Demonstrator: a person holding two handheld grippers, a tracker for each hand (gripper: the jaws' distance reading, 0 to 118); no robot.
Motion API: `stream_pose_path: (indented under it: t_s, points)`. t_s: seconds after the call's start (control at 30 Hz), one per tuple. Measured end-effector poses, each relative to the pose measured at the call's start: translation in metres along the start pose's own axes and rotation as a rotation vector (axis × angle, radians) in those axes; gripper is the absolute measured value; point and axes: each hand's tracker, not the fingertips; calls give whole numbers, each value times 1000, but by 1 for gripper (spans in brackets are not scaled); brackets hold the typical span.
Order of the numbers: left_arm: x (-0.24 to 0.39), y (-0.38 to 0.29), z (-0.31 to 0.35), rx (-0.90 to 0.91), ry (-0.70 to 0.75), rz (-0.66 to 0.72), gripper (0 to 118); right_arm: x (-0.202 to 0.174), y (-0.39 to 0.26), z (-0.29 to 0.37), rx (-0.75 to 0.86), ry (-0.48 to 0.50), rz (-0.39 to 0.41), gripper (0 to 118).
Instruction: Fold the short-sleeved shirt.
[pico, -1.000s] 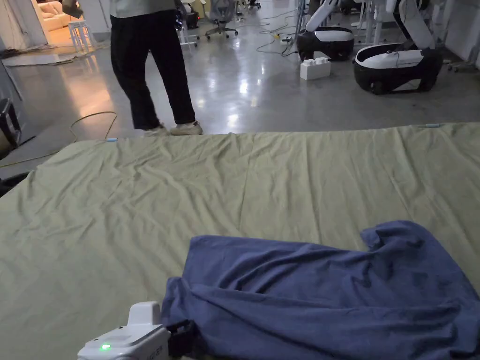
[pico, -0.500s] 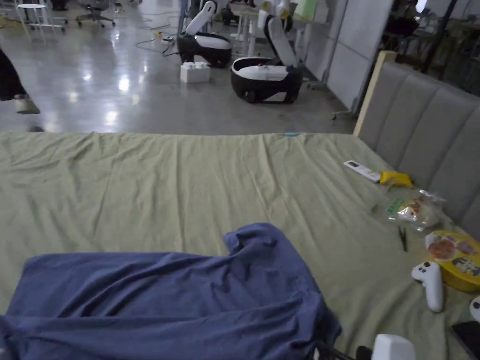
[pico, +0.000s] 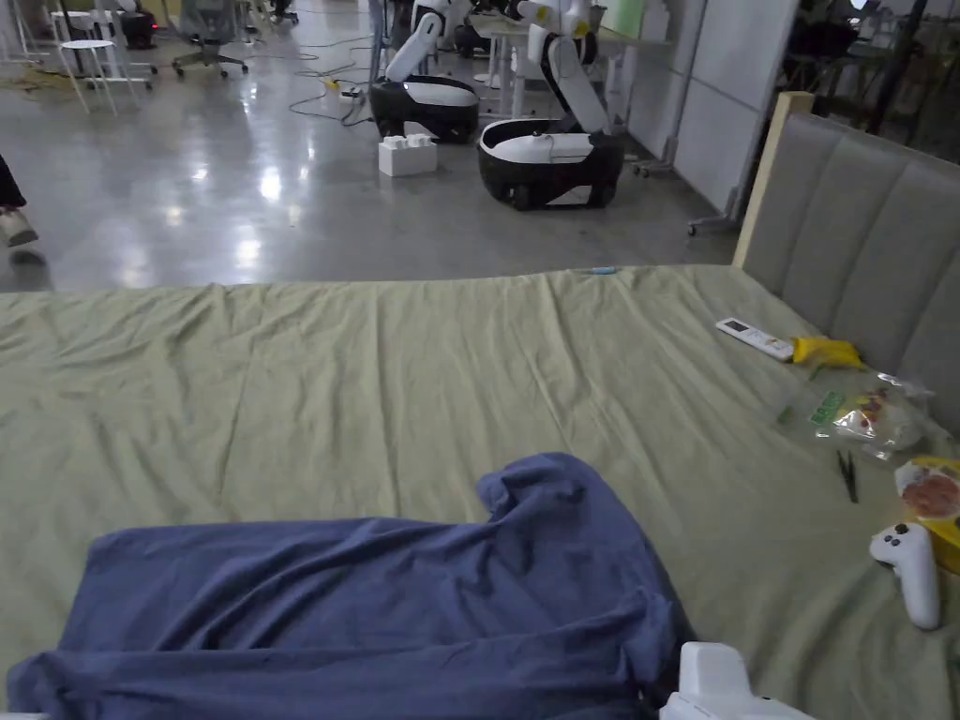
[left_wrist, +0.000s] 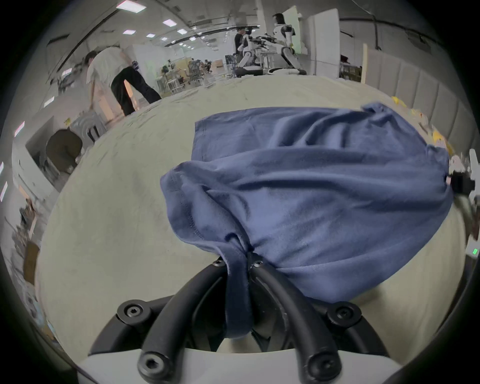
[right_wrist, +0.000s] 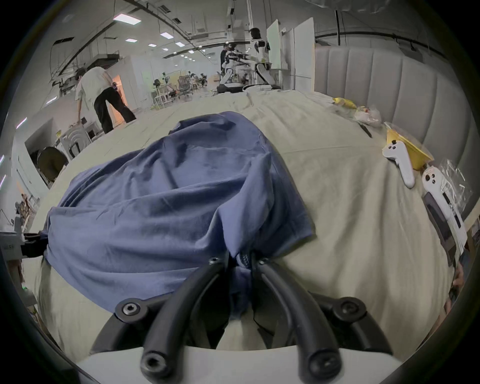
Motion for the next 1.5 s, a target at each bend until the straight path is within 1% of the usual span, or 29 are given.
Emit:
stream_pose_path:
  t_s: [0.03, 0.07, 0.1, 0.17, 0.27, 0.37, 0.43, 0.6, 0.7, 0.73, 0.77, 0.8, 0.83, 0.87, 0.9, 0.93, 1.0, 1.1, 1.13, 1.2, 1.3, 1.33, 1.37, 1.4, 1.43, 1.47, 1.5]
  points:
    - [-4, 0, 7, 15, -18, 54, 9, 2, 1, 9, 22, -3, -33, 13]
    - [-9, -3, 22, 71, -27, 109, 9, 3, 4, 19, 55, -29, -47, 13]
    - [-12, -1, 39, 116, -35, 117, 9, 1, 6, 30, 84, -65, -33, 13]
    - [-14, -6, 65, 155, -60, 100, 9, -2, 8, 51, 102, -42, -26, 13]
    - [-18, -18, 98, 173, -77, 126, 9, -5, 5, 83, 140, -45, -19, 13]
    - [-23, -47, 127, 182, -91, 173, 9, 3, -9, 112, 147, -29, -49, 13]
    - [-26, -74, 142, 164, -99, 202, 9, 8, -28, 129, 135, -21, -55, 13]
    - [-22, -135, 144, 84, -115, 246, 9, 16, -72, 142, 57, -12, -55, 13]
    - [-20, -150, 139, 77, -137, 338, 9, 16, -87, 136, 33, -22, -49, 13]
    - [-20, -154, 133, 88, -136, 349, 9, 17, -90, 132, 31, -18, -44, 14]
    - [-21, -157, 130, 102, -125, 347, 13, 17, -91, 127, 20, -32, -27, 20]
    - [-20, -159, 128, 107, -107, 340, 23, 16, -93, 124, -7, -65, -5, 37]
    - [-19, -160, 129, 100, -30, 309, 49, 18, -94, 122, -19, -94, 13, 65]
    - [-19, -162, 130, 98, -4, 307, 71, 22, -95, 123, -17, -90, 10, 79]
    - [-23, -163, 137, 112, -12, 311, 85, 26, -97, 128, -3, -82, 4, 80]
    - [-26, -162, 150, 166, -13, 316, 89, 30, -95, 136, 24, -70, -13, 79]
    - [-28, -155, 176, 292, -2, 300, 89, 36, -90, 157, 98, -44, -52, 79]
    - [-27, -138, 235, 482, 56, 243, 90, 33, -73, 196, 240, -19, -73, 79]
    - [-24, -130, 261, 577, 62, 226, 91, 30, -67, 216, 310, 4, -81, 79]
    - [-14, -118, 304, 707, 68, 179, 93, 20, -56, 249, 428, 51, -75, 79]
    - [3, -104, 355, 825, 77, 111, 93, -1, -44, 297, 562, 120, -19, 79]
    - [10, -102, 369, 857, 87, 92, 93, -8, -42, 310, 596, 137, 16, 79]
    - [16, -101, 377, 879, 108, 81, 93, -14, -40, 321, 622, 148, 47, 79]
    - [22, -100, 390, 906, 162, 78, 93, -21, -38, 331, 663, 155, 85, 79]
    - [31, -102, 393, 943, 223, 70, 93, -26, -38, 340, 680, 167, 108, 78]
    - [16, -102, 381, 961, 249, 45, 91, -31, -38, 349, 712, 180, 136, 76]
    - [17, -101, 381, 970, 239, 22, 89, -35, -37, 357, 742, 192, 153, 73]
